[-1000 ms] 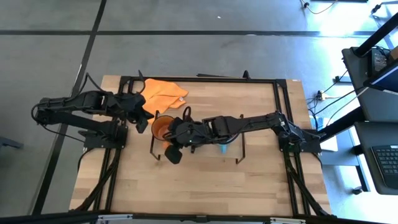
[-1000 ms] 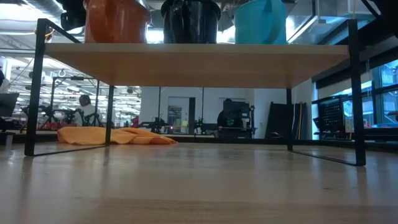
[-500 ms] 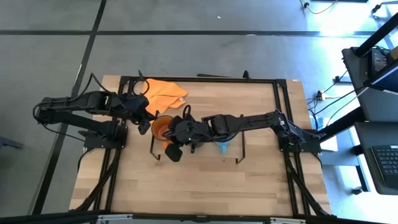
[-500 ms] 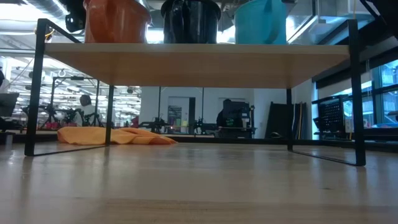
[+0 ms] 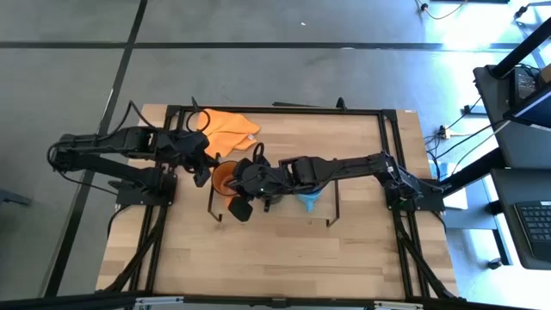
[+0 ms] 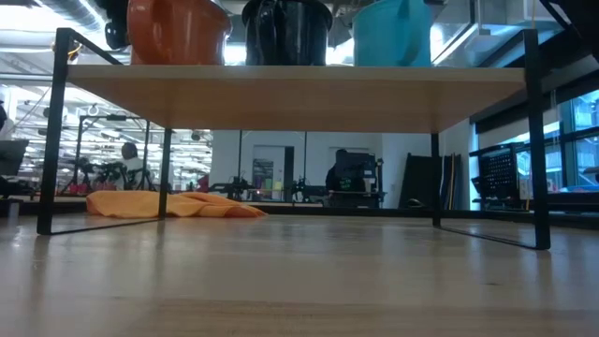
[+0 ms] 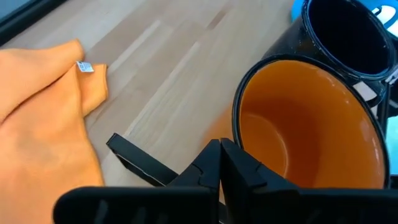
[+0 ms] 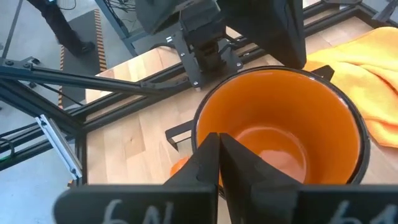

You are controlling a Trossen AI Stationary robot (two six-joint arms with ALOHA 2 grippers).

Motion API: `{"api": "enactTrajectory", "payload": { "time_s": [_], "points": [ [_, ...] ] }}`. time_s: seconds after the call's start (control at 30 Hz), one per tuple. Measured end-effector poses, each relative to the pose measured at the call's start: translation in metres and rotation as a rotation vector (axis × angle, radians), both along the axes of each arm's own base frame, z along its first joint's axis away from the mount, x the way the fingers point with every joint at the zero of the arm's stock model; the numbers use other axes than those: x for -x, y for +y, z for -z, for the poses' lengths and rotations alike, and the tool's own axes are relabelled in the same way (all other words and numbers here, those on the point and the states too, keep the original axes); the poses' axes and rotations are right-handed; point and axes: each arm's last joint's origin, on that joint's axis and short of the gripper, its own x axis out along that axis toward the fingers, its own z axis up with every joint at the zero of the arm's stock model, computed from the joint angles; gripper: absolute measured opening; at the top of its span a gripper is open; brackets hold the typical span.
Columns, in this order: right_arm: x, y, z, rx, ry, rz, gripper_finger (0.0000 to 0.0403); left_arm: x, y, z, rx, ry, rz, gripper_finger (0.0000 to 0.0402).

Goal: Stack small to large cups/mugs on shelf
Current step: Put the orange cup on the shelf, then return to Home Position

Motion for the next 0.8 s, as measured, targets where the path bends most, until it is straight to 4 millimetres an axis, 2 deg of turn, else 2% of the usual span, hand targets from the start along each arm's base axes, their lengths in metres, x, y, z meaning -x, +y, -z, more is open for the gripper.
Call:
{"api": "enactTrajectory", "payload": {
  "time_s": [0.2,0.27,0.33,0.43,0.5,0.67,0.8],
  "points": [
    [-0.001,-0.002,-0.009,0.052,-0.056,-0.039,0.0014,0.004,0.004,-0.006,0.022,-0.062,0.011,0.0004],
    [0.003,-0.004,-0.022,0.083,-0.112,-0.071,0.0014,0.001,0.003,-0.017,0.08,-0.197,0.088,0.0006],
    [0.013,-0.008,-0.048,0.106,-0.207,-0.089,0.0014,0.001,0.0,-0.032,0.116,-0.368,0.203,0.0007],
    [0.036,-0.021,-0.086,0.129,-0.308,-0.079,0.0014,0.002,-0.003,-0.06,0.092,-0.643,0.328,0.0004],
    [0.055,-0.029,-0.108,0.146,-0.353,-0.072,0.0014,0.008,-0.003,-0.071,0.021,-0.749,0.335,0.0002],
    [0.11,-0.039,-0.154,0.045,-0.428,-0.042,0.0014,0.033,-0.001,-0.085,-0.06,-0.874,0.204,0.0006],
    [0.139,-0.031,-0.174,-0.031,-0.469,-0.131,0.0014,0.048,-0.001,-0.093,0.049,-0.97,0.132,0.0009]
  ]
}}
